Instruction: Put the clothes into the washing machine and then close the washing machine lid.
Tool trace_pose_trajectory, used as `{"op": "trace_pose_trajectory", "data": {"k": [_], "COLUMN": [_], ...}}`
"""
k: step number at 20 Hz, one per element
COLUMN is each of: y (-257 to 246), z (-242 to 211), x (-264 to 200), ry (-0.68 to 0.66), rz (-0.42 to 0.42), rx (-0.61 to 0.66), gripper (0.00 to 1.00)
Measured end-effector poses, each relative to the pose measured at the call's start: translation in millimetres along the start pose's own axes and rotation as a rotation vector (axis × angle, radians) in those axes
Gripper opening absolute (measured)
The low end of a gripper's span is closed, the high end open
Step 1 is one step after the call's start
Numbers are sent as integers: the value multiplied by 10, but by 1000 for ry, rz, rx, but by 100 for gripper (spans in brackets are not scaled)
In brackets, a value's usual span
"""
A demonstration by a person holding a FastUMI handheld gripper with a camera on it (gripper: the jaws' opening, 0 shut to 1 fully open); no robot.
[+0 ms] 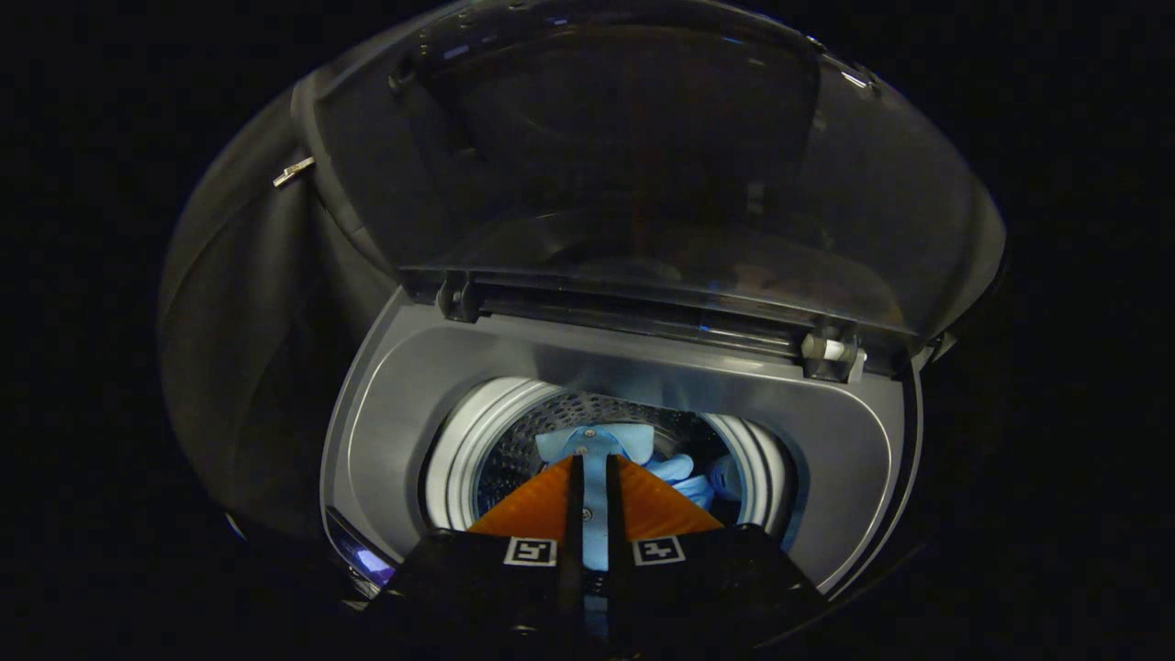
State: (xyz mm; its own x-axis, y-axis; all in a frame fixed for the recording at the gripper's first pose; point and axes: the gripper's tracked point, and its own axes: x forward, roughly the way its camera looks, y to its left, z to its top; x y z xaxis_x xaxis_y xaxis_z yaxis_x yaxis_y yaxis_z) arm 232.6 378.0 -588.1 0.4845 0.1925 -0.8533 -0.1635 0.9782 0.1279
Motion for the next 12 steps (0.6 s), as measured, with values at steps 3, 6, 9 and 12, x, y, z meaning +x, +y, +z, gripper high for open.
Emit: {"op": "trace_pose_trajectory", "data": {"k": [3, 6, 9, 12], "y": [-75, -128, -139, -137], "z": [48, 39, -7, -20], "x": [81, 44, 45, 16], "ry": [-9, -5, -4, -8], "rz": [-25, -30, -29, -33], "rx": [-5, 15, 29, 46], "gripper": [7, 7, 8, 24]}}
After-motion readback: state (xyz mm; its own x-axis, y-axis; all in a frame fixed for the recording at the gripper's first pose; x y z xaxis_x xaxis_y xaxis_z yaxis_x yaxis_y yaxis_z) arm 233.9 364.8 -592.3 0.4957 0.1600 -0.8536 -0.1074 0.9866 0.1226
